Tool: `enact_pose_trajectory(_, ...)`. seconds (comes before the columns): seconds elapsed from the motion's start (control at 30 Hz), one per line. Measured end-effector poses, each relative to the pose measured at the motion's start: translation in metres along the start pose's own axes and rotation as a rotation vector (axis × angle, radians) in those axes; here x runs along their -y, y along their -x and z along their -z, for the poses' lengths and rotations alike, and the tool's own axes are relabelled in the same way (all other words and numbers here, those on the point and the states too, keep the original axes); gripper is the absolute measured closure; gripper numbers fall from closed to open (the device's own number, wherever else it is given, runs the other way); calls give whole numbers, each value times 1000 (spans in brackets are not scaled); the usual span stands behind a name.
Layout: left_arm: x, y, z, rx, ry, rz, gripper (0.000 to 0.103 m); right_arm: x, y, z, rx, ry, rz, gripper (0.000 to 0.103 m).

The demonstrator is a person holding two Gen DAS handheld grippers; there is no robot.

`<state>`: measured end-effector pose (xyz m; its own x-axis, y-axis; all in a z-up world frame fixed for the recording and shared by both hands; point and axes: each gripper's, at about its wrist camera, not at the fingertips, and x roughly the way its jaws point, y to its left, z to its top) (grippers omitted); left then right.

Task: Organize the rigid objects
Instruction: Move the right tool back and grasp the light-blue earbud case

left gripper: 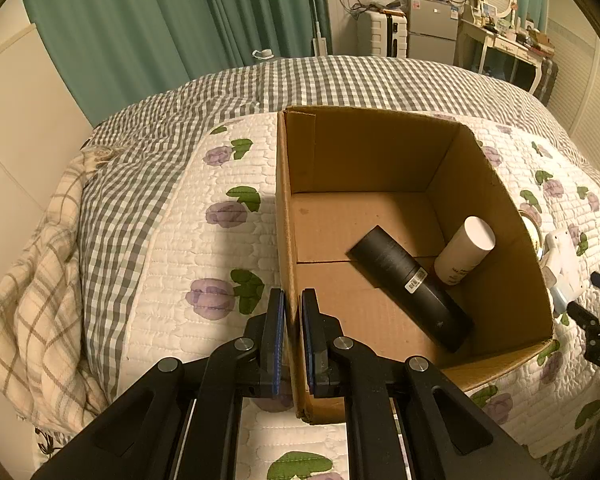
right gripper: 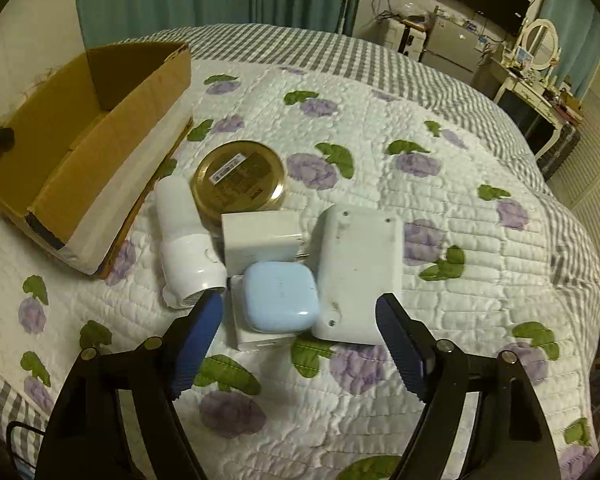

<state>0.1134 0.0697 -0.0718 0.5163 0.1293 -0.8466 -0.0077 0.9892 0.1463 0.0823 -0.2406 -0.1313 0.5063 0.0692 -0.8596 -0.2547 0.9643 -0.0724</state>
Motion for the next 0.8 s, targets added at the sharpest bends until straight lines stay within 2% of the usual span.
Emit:
enact_pose_trajectory(0.23, 0, 0, 0, 0, 0, -1, 95, -11, -21, 1, -60, 15, -45, 46)
enact_pose_trajectory(0.5, -2, -1, 2, 2, 6, 9, 95, -11, -33, 0, -89, -6, -29, 47)
enact_pose_trajectory(0.67, -3, -2, 2, 0, 7, 16, 95, -7, -37, -2, -85, -28, -3, 59)
enact_pose_trajectory(0.8, -2, -2, 3, 0, 8, 15, 95, -4, -37, -2, -80, -40, -11, 60)
